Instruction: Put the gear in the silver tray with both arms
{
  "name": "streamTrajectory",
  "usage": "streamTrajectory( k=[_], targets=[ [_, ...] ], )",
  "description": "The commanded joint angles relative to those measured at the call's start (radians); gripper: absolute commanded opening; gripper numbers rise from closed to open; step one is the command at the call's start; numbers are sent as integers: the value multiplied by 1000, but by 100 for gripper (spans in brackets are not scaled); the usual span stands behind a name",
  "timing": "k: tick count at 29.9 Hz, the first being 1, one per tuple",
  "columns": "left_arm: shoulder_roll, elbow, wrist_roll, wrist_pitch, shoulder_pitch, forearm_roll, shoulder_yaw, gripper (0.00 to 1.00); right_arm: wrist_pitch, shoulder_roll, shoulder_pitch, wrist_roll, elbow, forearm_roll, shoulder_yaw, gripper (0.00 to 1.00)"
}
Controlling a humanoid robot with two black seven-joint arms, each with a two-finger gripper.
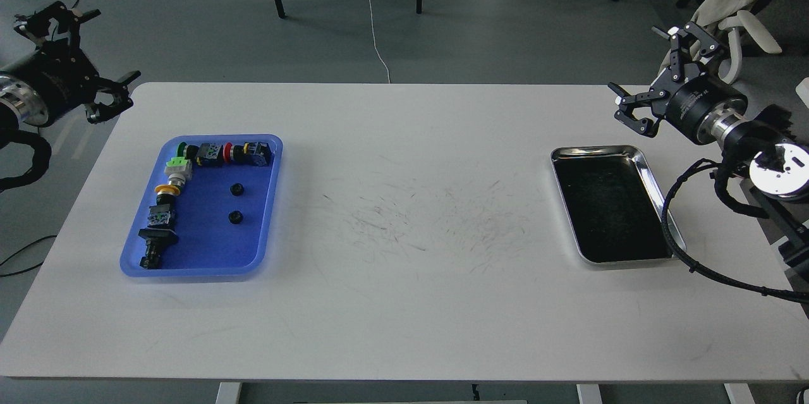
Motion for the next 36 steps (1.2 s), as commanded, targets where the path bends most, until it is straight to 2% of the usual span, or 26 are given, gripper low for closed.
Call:
streamTrajectory(
  k=[1, 3, 5, 10, 15, 36],
  targets=[
    [-1, 0, -5, -2, 4, -2, -2, 99, 0, 0, 0, 0, 0, 0, -1, 99],
    [1, -3, -36, 2, 9, -3, 1, 99, 0, 0, -2, 0, 1, 0, -1, 99],
    [4, -5, -47, -6, 9, -2, 3, 99, 0, 0, -2, 0, 0, 0, -1, 99],
    [8, -9, -45, -7, 13, 0, 7, 99, 0, 0, -11, -2, 1, 0, 3, 99],
    [11, -34, -45, -48, 36, 2, 9, 99, -1, 2, -14, -2, -2, 0, 8, 99],
    [4, -51, -56, -49, 64, 3, 24, 99, -41, 6, -42, -14, -15, 5, 20, 99]
  ],
)
